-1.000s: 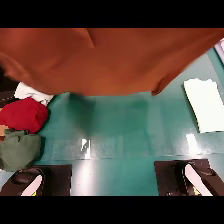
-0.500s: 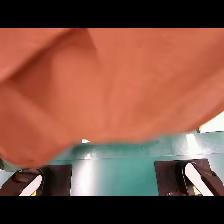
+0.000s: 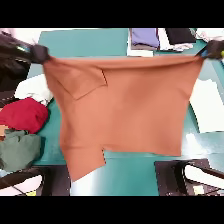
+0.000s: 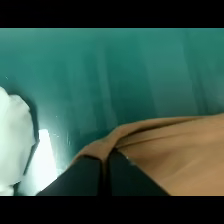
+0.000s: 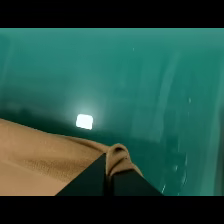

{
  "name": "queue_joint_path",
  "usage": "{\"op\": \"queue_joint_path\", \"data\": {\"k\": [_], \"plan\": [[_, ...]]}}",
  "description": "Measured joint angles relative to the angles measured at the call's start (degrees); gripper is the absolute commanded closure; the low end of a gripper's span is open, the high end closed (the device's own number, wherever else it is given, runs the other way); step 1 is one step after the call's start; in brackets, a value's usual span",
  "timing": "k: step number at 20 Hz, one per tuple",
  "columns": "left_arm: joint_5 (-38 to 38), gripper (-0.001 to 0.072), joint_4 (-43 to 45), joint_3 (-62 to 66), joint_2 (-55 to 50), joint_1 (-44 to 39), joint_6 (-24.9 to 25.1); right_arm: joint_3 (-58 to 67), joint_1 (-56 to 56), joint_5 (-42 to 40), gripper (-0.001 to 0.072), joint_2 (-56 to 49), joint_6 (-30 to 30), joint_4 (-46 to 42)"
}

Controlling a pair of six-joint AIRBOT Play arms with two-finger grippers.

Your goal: Fold the shirts.

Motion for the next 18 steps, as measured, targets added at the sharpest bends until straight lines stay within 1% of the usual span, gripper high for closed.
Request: {"op": "queue_joint_path", "data": {"k": [4, 7, 10, 13, 17, 18], "plan": [[7.67, 0.0679, 0.0, -1.81, -9.79, 0.09, 0.09, -4.68, 1.77, -8.59, 0.0699, -8.81, 1.86, -1.31], [9.94, 0.0679, -0.28, -2.1, -12.74, 1.2, 0.04, -5.77, 2.32, -13.55, 0.0699, -11.78, 2.64, -0.85], [6.73, 0.0679, -0.7, -2.91, -13.97, 3.23, 0.07, -6.29, 2.54, -13.6, 0.0699, -12.79, 2.01, -1.18], [3.15, 0.0679, -1.68, -5.95, -14.45, 4.24, 1.57, -8.63, 3.3, -11.8, 0.0699, -12.66, 1.27, -4.28], [3.3, 0.0676, -5.11, -11.67, -14.67, 4.66, 2.82, -15.45, 4.22, -13.07, 0.0696, -10.56, 1.01, -6.95], [3.52, 0.0559, -5.55, -12.74, -14.69, 4.7, 2.99, -16.98, 4.37, -13.53, 0.069, -10.14, 1.01, -7.21]]}}
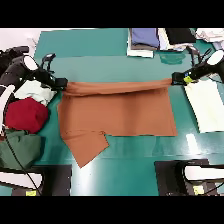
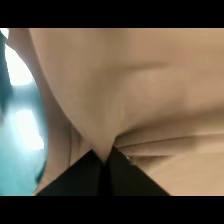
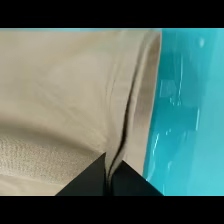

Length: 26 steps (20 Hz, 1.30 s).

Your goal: Fold the shirts.

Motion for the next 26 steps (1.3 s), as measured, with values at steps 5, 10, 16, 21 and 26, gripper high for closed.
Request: {"op": "queue_joint_path", "data": {"k": [5, 10, 16, 21, 26], "plan": [[-2.1, 0.0157, -0.81, -2.08, 0.52, 0.24, 0.28, -3.08, 0.28, -0.5, 0.0289, 0.96, 0.7, -0.37], [-7.48, 0.0158, 0.42, -8.02, 10.34, 0.13, -0.35, -1.49, 0.33, 4.81, 0.0303, 4.85, 0.92, -0.42], [-8.85, 0.0157, 0.39, -36.02, 32.61, 0.09, -5.4, -7.67, 0.33, 5.97, 0.0304, 16.41, 0.98, -0.35], [-6.86, 0.0158, -6.08, -51.67, 42.93, 0.09, -6.97, -10.93, 0.33, 4.87, 0.0303, 21.86, 1.01, -0.33], [-0.61, 0.0158, -15.39, -57.09, 45.13, 0.09, -4.63, -11.58, 0.33, 4.74, 0.0304, 23.26, 1.01, -0.28]]}}
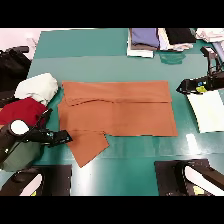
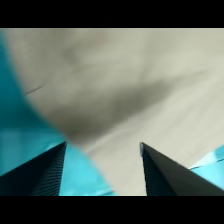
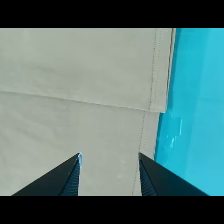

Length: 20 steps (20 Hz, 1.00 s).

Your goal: Fold the shirts.

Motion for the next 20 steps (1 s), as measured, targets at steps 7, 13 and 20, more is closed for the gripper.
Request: {"op": "queue_joint_path", "data": {"k": [7, 13, 20], "plan": [[3.63, 0.0518, -5.22, -2.27, 0.35, 0.0, 2.49, -0.13, 0.0, 1.27, 0.0303, 0.33, 0.11, 0.02], [2.91, 0.0681, -5.33, -2.12, 0.42, 0.02, 5.05, -1.46, -1.79, 4.44, 0.0303, 0.81, 0.22, -0.07], [-1.53, 0.068, 0.31, 3.56, 0.9, 0.0, 5.97, -21.14, -20.06, 7.98, 0.014, 5.4, -1.01, -0.24]]}}
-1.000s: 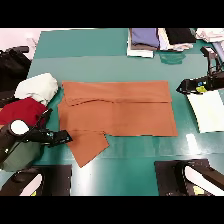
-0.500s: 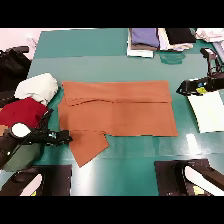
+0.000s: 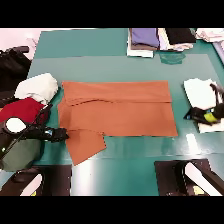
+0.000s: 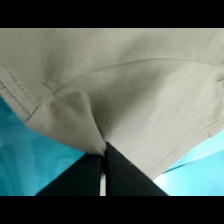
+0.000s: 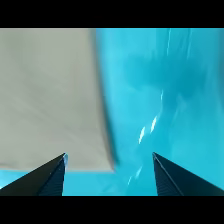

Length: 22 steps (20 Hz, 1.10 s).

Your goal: Fold the shirts.

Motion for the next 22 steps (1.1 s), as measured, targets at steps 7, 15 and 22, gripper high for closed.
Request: {"op": "queue_joint_path", "data": {"k": [7, 15, 22], "plan": [[-0.39, 0.068, 0.94, 1.03, 0.0, 0.0, 0.15, -12.5, -3.39, -2.01, 0.0417, -4.72, -3.63, 8.41], [-5.79, 0.0682, 5.7, 3.06, 3.82, 0.0, -0.5, -7.43, 10.43, -0.66, 0.0697, -3.13, -4.07, 4.17], [-16.94, 0.0682, 9.51, 7.56, 13.88, 0.0, -3.93, -2.03, 11.02, 6.86, 0.0699, 10.23, -4.0, -3.08]]}}
